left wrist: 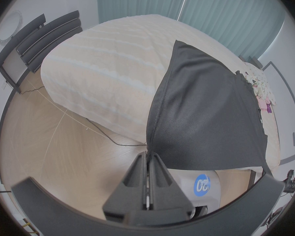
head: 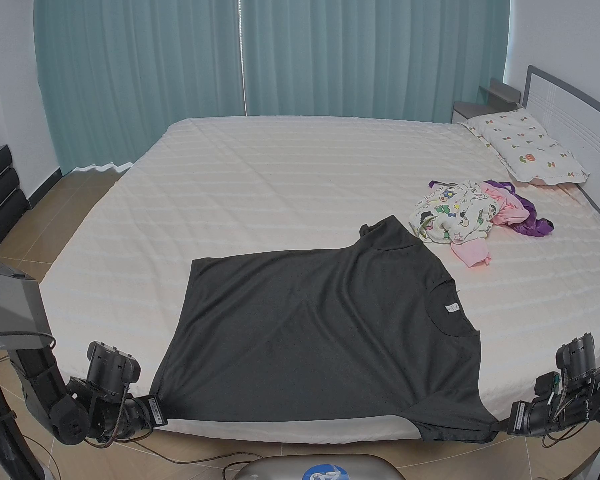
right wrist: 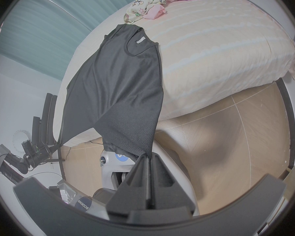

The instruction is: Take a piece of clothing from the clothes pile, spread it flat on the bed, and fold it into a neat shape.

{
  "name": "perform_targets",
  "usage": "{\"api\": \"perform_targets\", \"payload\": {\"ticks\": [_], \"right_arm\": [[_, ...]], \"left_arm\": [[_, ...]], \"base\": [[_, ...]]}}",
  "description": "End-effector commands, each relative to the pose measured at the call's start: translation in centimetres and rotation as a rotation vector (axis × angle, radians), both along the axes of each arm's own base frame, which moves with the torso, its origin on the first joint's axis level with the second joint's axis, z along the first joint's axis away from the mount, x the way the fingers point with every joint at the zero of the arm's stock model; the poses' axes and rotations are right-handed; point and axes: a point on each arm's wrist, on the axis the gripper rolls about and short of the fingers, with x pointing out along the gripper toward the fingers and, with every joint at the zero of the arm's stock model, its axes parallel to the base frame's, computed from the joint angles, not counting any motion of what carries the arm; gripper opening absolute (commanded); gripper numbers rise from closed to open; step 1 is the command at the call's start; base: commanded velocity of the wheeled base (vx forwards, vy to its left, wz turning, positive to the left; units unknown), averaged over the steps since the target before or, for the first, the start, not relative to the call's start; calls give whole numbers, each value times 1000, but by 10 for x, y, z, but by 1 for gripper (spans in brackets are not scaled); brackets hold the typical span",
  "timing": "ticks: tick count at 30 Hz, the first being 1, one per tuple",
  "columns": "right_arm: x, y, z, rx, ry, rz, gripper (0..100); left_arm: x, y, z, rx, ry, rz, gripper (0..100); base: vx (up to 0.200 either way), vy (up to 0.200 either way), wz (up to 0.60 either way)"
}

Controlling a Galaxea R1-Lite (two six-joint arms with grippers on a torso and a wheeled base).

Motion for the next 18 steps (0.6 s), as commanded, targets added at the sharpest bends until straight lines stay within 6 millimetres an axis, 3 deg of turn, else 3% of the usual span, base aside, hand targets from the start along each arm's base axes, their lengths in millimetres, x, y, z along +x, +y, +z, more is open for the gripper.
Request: {"api": "perform_targets", "payload": {"ticks": [1,12,18], "right_arm": [[-6,-3,-1,-8,15,-3,0],[-11,-9,3,-34,-4,0,0],[5,-9,11,-21,-72,-10,0]], "left_arm": [[-4,-3,7,1,-1,-20,0],[-15,-9,4,26,80,-66,0],[-1,-11,14,-6,-1,-46,0]], "base": [[0,0,0],[0,0,0],[0,0,0]]}}
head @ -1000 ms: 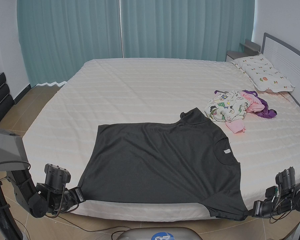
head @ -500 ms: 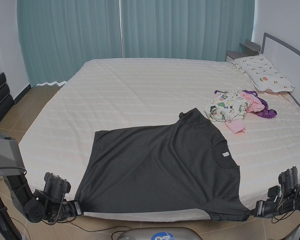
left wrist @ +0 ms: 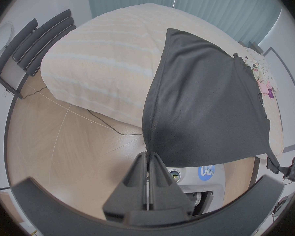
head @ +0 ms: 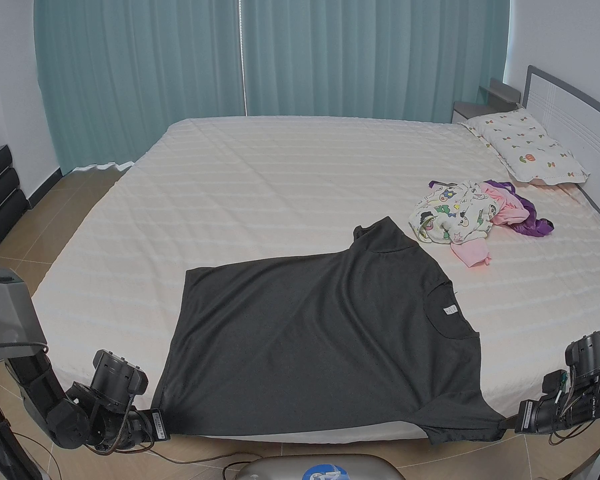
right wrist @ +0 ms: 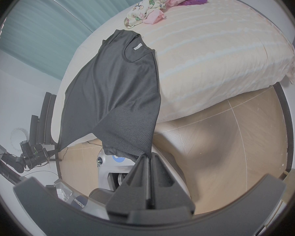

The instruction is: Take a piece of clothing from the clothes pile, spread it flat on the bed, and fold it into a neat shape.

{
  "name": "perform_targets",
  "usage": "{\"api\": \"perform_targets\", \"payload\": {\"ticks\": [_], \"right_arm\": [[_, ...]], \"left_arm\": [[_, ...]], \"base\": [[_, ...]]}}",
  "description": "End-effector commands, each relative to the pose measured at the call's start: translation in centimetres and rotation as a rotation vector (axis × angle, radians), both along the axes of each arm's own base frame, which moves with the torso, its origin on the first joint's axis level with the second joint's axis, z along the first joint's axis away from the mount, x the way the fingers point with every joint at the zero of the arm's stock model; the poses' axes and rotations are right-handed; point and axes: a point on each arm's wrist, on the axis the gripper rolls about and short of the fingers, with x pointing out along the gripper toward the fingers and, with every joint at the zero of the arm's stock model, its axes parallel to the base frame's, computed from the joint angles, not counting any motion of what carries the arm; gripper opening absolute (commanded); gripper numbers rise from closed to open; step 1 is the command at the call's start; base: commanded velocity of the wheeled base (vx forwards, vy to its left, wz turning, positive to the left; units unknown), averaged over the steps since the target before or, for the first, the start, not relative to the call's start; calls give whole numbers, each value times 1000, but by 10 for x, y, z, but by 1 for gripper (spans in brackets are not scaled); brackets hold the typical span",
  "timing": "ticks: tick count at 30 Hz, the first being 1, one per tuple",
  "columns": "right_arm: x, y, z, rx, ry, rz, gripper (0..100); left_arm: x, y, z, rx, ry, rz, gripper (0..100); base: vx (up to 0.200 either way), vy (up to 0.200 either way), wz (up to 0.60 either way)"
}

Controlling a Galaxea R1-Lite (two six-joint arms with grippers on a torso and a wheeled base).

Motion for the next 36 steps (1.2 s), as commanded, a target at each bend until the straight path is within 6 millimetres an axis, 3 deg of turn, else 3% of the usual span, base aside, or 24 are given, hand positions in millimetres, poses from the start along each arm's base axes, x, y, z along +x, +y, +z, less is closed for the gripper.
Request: {"api": "perform_targets", "payload": {"ticks": [1,6,15,24,36], "right_arm": [[16,0,10,9,-74,-3,0],[35,1,27,21,-180,-12,0],[63,3,60,58,-339,-39,0],[58,6,81,68,-433,-26,0],[47,8,83,71,-448,-15,0]], "left_arm": [[13,-2,16,-44,-101,29,0],[34,-6,35,-114,-211,88,0],[60,-5,50,-164,-302,159,0],[53,-2,65,-214,-347,206,0],[33,7,56,-192,-255,253,0]], "base": [[0,0,0],[0,0,0],[0,0,0],[0,0,0],[0,0,0]]}}
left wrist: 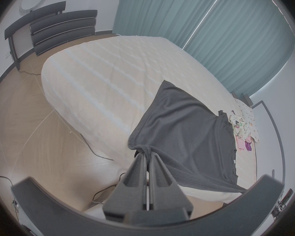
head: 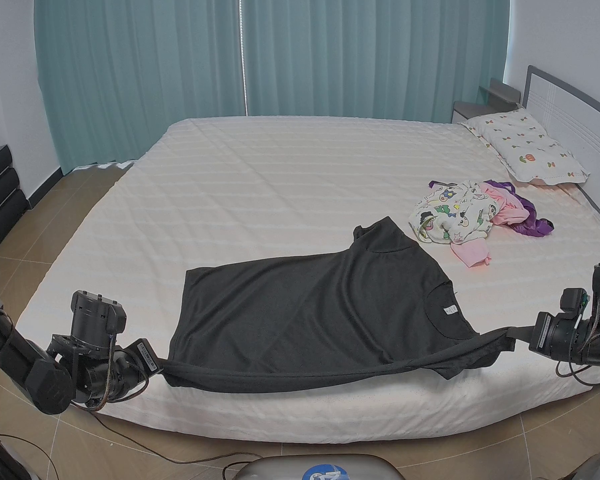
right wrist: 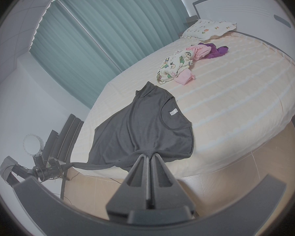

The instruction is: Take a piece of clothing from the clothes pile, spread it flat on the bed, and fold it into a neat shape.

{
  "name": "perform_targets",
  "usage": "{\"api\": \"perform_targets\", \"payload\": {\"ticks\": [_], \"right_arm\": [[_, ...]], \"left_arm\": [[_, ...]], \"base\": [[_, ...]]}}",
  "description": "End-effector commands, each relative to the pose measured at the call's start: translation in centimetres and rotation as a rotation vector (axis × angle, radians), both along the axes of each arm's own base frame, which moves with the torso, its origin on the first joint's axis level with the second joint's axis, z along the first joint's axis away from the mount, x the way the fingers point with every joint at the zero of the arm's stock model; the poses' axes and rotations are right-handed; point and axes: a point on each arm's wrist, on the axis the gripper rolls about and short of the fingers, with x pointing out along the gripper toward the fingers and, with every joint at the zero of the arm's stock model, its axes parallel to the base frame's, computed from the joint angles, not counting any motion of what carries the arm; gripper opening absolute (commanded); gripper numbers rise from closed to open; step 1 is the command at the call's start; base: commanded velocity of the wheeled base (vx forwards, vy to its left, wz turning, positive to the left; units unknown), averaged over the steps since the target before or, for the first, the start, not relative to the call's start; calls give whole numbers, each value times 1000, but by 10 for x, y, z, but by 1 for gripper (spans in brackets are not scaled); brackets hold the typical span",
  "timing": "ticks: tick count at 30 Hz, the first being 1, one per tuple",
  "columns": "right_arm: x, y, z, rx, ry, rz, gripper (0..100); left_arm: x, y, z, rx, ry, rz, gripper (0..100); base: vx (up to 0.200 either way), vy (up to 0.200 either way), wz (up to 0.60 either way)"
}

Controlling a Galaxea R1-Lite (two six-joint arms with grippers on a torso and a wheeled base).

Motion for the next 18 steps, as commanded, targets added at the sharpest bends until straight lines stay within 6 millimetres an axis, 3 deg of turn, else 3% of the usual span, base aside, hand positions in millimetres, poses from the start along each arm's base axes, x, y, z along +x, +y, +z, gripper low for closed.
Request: {"api": "perform_targets", "payload": {"ticks": [1,10,16,18], "right_arm": [[-2,0,1,1,-7,2,0],[5,1,1,2,-4,6,0],[30,2,-3,9,21,17,0],[46,2,-8,9,35,14,0]], "left_arm": [[-6,2,0,-1,4,5,0],[5,-1,5,-10,-31,2,0],[32,-5,6,-16,-57,14,0],[49,-6,3,-16,-64,27,0]], "base": [[0,0,0],[0,0,0],[0,0,0],[0,0,0]]}}
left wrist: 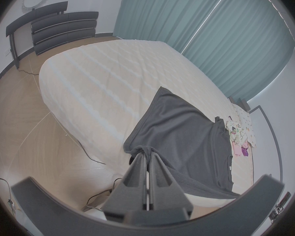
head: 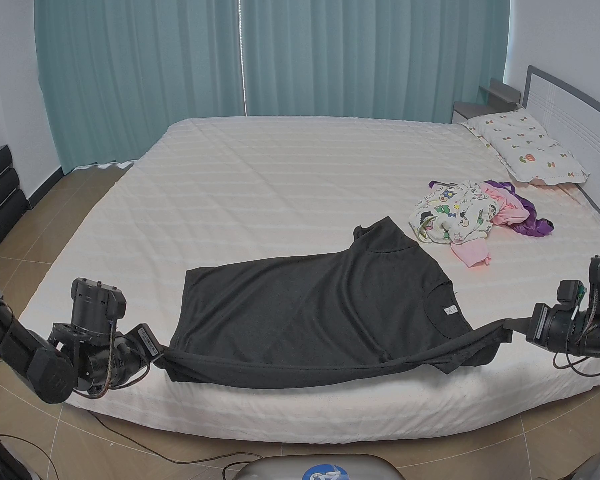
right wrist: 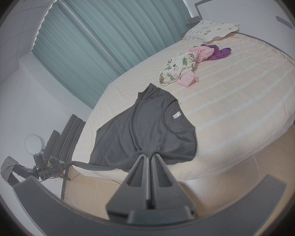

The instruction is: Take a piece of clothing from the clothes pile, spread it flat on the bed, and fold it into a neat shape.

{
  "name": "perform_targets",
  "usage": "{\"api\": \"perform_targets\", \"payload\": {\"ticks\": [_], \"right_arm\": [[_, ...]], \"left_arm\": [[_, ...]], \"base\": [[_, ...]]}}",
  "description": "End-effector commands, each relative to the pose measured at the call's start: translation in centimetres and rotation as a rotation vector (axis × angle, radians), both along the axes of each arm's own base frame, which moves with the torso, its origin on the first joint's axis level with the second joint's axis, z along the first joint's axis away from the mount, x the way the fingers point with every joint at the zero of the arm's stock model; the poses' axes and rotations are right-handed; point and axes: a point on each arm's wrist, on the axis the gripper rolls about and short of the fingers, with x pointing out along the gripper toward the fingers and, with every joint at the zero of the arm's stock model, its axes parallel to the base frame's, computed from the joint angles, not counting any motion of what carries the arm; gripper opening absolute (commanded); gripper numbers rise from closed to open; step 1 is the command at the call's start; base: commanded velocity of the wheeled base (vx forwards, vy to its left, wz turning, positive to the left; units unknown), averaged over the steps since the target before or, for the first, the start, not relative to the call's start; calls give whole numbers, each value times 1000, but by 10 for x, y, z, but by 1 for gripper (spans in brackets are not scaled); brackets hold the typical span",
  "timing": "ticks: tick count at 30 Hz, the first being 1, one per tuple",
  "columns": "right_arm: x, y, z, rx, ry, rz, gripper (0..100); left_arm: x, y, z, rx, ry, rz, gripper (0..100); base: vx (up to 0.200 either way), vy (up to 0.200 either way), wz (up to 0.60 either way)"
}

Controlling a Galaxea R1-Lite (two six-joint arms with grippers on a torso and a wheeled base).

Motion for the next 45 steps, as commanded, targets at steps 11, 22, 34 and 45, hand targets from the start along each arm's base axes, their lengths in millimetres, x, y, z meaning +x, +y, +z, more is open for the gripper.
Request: {"api": "perform_targets", "payload": {"ticks": [11,22,34,45], "right_arm": [[82,3,-24,10,64,-7,0],[121,9,-35,22,59,-5,0],[146,24,-43,61,-5,2,0],[154,26,-41,51,-25,-17,0]], "left_arm": [[68,-5,-26,5,6,41,0],[101,-5,-42,51,-12,109,0],[125,-7,-61,53,-4,113,0],[144,-2,-73,48,-11,139,0]], "base": [[0,0,0],[0,0,0],[0,0,0],[0,0,0]]}}
